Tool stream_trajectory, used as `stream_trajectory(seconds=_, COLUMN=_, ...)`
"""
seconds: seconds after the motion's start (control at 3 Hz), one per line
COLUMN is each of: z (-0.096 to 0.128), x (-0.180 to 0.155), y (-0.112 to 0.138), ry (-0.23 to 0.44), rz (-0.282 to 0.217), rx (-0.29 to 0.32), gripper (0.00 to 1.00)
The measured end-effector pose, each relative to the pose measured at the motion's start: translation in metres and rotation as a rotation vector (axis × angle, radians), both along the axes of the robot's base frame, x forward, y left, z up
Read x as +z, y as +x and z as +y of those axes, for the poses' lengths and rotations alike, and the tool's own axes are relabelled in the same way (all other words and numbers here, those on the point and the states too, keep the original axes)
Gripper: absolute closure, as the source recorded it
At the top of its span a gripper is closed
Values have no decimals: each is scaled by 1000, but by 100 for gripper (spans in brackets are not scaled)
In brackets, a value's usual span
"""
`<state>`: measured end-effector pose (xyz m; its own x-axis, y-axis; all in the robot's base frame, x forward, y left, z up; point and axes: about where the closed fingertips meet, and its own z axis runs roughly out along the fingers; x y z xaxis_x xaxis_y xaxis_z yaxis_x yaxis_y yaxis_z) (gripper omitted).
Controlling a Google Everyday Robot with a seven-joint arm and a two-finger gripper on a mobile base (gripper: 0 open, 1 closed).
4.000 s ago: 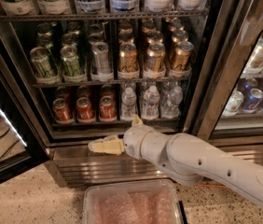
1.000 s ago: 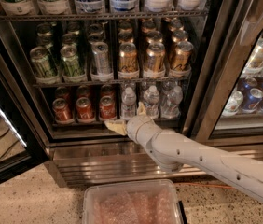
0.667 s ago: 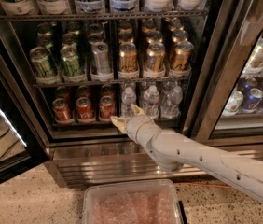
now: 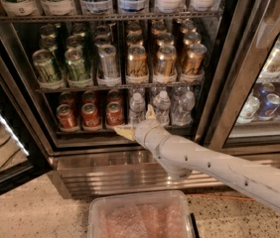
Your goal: Pick water bottle from bottom shelf of fridge
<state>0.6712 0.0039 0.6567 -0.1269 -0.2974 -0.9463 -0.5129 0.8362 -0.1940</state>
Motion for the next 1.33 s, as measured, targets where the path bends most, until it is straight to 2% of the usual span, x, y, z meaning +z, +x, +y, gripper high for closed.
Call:
stream_trajectory(seconds=0.33, z=-9, x=1, y=7, ry=-34, rz=-29, rx=-22, gripper=11)
stream_trajectory(seconds=0.67, z=-18, x=0, y=10, ry=-54, rz=-38, rx=-49, gripper=13)
stream_trajectory(seconds=1.33, z=-3, x=-20, y=30, ry=-47, rz=-40, rx=-55, gripper=17)
